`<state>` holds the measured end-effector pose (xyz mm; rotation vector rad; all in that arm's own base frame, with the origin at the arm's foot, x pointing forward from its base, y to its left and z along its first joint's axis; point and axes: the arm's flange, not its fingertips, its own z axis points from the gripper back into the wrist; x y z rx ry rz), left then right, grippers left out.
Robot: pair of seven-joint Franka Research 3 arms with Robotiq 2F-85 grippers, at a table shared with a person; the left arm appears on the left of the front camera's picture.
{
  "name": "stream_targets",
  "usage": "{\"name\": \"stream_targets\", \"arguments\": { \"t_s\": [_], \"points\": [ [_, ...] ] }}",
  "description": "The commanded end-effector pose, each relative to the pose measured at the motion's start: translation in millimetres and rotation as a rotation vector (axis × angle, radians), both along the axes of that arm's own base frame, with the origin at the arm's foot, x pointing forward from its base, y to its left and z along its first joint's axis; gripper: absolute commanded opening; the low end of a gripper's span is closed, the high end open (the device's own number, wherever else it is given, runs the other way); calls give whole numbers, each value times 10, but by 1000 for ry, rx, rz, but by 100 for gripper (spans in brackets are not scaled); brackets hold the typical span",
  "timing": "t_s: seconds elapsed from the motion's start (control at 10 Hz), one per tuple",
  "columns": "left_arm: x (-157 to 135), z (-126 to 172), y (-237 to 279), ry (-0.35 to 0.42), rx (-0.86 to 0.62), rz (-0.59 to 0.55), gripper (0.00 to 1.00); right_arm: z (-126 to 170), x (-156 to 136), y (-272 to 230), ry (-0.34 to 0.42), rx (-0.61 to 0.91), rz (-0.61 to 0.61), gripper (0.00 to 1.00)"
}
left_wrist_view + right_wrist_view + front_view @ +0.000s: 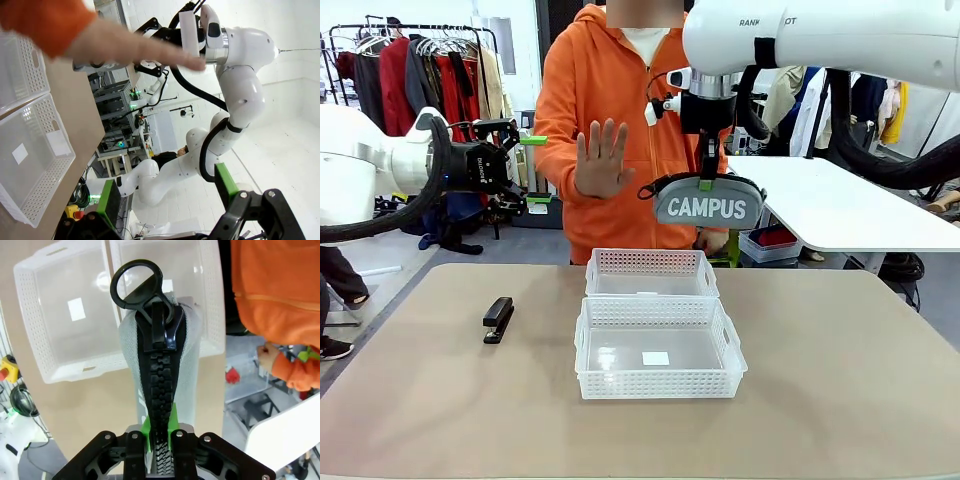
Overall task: Distribute items into two baskets.
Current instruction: Move the picked Pencil pouch towards the Organizing basket indicated by the person, stopping as directed.
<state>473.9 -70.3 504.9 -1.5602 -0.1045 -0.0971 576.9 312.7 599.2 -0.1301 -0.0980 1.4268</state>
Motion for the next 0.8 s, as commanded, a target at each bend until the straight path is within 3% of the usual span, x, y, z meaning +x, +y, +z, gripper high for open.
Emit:
{"name": "stream_targets", "arguments": {
  "t_s": [0.0, 0.7],
  "points": [
    [-3, 16, 12, -3, -1, 3, 100, 100, 41, 61, 3, 42, 39, 0],
    [-3, 16, 12, -3, -1, 3, 100, 6, -25, 51, 3, 11, 10, 0]
  ]
}}
